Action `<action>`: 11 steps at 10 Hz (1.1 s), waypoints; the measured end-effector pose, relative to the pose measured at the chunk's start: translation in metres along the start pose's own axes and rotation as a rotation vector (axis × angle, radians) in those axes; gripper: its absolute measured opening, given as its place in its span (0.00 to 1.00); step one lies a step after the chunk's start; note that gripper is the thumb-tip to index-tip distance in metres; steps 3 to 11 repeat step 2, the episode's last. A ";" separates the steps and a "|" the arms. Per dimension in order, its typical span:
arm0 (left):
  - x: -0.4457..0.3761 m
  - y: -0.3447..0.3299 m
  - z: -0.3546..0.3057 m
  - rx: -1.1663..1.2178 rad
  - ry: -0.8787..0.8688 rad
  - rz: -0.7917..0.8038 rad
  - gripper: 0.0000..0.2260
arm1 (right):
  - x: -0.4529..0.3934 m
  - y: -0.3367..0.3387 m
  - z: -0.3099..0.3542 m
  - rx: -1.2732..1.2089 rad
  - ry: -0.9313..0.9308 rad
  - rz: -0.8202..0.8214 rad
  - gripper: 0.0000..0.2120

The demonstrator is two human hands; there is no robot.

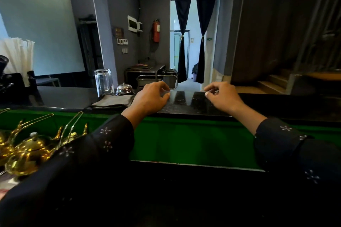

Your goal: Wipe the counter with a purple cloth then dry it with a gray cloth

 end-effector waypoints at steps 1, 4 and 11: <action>0.006 -0.008 -0.030 0.034 -0.018 -0.020 0.10 | 0.007 0.034 -0.016 0.016 -0.006 -0.026 0.06; 0.009 -0.008 -0.059 0.059 -0.043 -0.054 0.09 | 0.015 0.062 -0.019 -0.004 -0.008 -0.092 0.05; 0.009 -0.008 -0.059 0.059 -0.043 -0.054 0.09 | 0.015 0.062 -0.019 -0.004 -0.008 -0.092 0.05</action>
Point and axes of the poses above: each hand's wrist, its own x-axis away from the middle knuckle, its own y-axis out of the back of the hand, z = x × y, the point moved 3 cm from there along -x, towards the middle knuckle, and after that the axes turned 7 degrees about x, right-handed, at the moved point
